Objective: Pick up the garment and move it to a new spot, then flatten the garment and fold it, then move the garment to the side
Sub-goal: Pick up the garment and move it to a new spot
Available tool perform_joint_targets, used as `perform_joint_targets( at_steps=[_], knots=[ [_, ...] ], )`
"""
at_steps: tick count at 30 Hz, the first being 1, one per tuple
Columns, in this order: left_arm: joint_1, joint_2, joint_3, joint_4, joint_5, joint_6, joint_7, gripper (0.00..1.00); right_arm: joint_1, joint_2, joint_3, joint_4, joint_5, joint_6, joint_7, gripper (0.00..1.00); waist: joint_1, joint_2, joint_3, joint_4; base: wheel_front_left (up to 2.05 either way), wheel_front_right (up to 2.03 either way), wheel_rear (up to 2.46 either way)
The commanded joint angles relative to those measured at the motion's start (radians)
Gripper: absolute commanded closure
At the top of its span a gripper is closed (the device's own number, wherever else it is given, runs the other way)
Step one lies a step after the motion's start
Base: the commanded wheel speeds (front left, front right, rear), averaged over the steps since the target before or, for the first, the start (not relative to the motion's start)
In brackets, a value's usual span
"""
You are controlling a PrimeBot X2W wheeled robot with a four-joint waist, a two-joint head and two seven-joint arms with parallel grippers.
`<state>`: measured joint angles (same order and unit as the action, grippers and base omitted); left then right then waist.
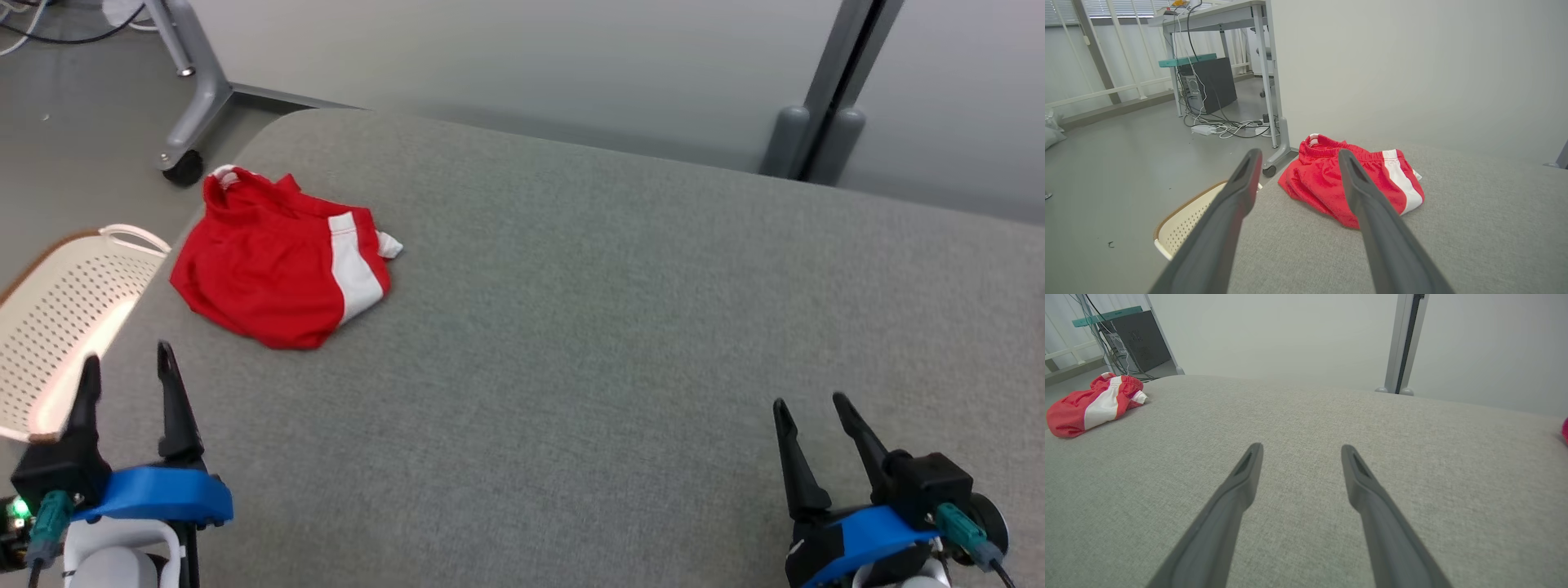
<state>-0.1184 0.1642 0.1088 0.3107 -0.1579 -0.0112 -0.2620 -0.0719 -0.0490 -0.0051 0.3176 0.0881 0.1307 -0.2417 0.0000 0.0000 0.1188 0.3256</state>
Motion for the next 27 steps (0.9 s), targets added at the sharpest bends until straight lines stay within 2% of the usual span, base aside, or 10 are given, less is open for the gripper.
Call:
perform_joint_targets(
  at_steps=[1, 6, 15, 22, 27],
  knots=[
    [-0.035, 0.010, 0.002, -0.001, -0.002, -0.002, -0.004, 0.00, -0.016, -0.003, -0.005, -0.013, -0.013, 0.000, 0.005, 0.00, 0.0000, 0.0000, 0.014, -0.011, 0.00, 0.00, 0.00],
    [-0.190, 0.053, 0.028, 0.033, -0.007, -0.007, -0.003, 0.00, -0.055, -0.016, -0.028, -0.088, -0.051, 0.000, 0.035, 0.00, 0.0000, 0.0000, 0.112, -0.084, 0.00, 0.00, 0.00],
    [-0.481, 0.174, 0.065, 0.154, -0.017, -0.025, -0.003, 0.00, -0.120, -0.054, -0.074, -0.249, -0.078, 0.000, 0.086, 0.00, 0.0000, 0.0000, 0.309, -0.206, 0.00, 0.00, 0.00],
    [-0.633, 0.235, 0.052, 0.353, -0.023, -0.048, 0.026, 0.00, -0.137, -0.071, -0.095, -0.348, -0.082, 0.000, 0.116, 0.00, 0.0000, 0.0000, 0.397, -0.245, 0.00, 0.00, 0.00],
    [-0.691, 0.249, 0.024, 0.530, -0.041, -0.077, 0.138, 0.00, -0.140, -0.076, -0.103, -0.391, -0.084, 0.000, 0.134, 0.00, 0.0000, 0.0000, 0.420, -0.249, 0.00, 0.00, 0.00]
  ],
)
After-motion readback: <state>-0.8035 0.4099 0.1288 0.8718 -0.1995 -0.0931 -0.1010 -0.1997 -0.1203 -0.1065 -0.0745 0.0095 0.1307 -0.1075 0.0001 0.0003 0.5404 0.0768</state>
